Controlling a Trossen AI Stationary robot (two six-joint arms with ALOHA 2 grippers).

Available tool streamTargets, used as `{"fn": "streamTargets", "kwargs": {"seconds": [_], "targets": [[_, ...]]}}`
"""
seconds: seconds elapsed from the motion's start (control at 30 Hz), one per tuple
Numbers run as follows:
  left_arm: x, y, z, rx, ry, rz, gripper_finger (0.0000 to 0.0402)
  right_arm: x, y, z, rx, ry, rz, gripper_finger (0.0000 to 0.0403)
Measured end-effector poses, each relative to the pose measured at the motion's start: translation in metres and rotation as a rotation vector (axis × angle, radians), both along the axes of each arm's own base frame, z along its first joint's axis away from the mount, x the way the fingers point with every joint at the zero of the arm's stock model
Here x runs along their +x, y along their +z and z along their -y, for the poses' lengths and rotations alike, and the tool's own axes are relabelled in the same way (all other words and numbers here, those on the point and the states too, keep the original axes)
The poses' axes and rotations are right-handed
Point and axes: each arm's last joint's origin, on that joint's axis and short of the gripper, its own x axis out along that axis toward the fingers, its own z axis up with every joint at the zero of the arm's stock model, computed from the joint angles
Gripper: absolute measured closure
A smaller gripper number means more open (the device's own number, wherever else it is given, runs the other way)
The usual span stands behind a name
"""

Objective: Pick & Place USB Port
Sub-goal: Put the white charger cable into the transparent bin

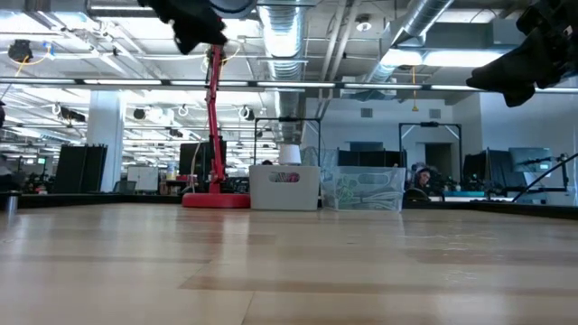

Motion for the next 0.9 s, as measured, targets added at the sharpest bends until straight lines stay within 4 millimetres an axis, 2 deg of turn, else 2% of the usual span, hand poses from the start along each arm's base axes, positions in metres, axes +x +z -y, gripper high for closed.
{"fn": "streamTargets", "kwargs": {"seconds": [0.1,0.23,0.43,0.63,0.73,0.9], "targets": [[-0.001,-0.009,0.030,-0.023,-0.039,-0.100,0.0270,0.000,0.000,0.000,0.000,-0.003,0.001,0.0285],[0.007,-0.023,0.066,-0.050,-0.086,-0.187,0.0279,0.000,0.000,0.001,-0.002,-0.019,0.002,0.0285],[0.020,-0.056,0.113,0.008,-0.229,-0.345,0.0288,0.000,0.000,0.001,0.016,-0.055,0.011,0.0285],[0.015,-0.084,0.134,0.066,-0.305,-0.555,0.0278,0.000,0.000,0.001,0.042,-0.059,0.020,0.0285],[0.006,-0.089,0.138,0.074,-0.294,-0.645,0.0268,0.000,0.000,0.001,0.041,-0.059,0.019,0.0285],[-0.002,-0.090,0.150,0.044,-0.284,-0.675,0.0248,0.000,0.000,0.001,0.039,-0.059,0.014,0.0285]]}}
